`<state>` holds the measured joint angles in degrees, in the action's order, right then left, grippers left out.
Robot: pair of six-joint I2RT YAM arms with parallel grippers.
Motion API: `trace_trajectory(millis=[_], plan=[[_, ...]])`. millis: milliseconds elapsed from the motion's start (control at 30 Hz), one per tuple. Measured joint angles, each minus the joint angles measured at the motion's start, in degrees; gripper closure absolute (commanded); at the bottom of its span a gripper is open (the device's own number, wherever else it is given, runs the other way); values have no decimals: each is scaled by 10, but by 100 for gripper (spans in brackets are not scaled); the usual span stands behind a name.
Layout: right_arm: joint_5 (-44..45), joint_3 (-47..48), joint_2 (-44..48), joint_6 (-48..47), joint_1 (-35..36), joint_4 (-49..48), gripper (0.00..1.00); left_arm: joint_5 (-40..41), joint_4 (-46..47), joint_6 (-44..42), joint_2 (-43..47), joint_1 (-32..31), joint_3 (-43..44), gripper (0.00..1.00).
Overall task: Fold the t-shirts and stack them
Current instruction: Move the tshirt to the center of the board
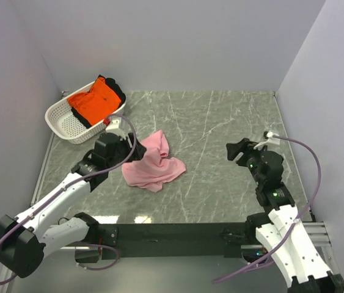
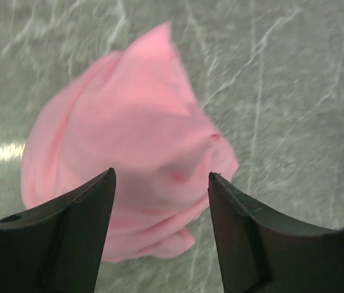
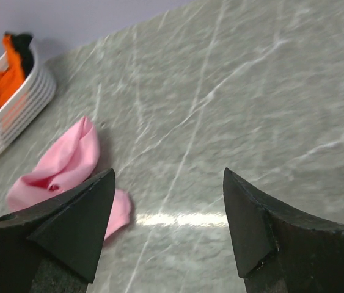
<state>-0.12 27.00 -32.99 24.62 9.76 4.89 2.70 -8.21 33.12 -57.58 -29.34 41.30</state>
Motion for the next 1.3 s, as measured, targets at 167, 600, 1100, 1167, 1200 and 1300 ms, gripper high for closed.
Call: trace_trajectory(millis=[167, 600, 1100, 1167, 1200, 1300], plan=[[-12, 0, -43, 21, 76, -11, 22, 23, -10, 11, 11, -3, -25, 25], [81, 43, -310, 98, 335, -43, 27, 49, 28, 43, 31, -40, -89, 27], [130, 200, -562, 101, 355, -38, 34, 52, 22, 83, 54, -79, -147, 25], [130, 198, -569, 103, 355, -29, 36, 53, 16, 83, 63, -80, -147, 25], [130, 198, -571, 105, 355, -26, 36, 53, 13, 83, 68, -80, -147, 25], [127, 198, -574, 106, 355, -25, 39, 54, 10, 82, 79, -80, -147, 24]])
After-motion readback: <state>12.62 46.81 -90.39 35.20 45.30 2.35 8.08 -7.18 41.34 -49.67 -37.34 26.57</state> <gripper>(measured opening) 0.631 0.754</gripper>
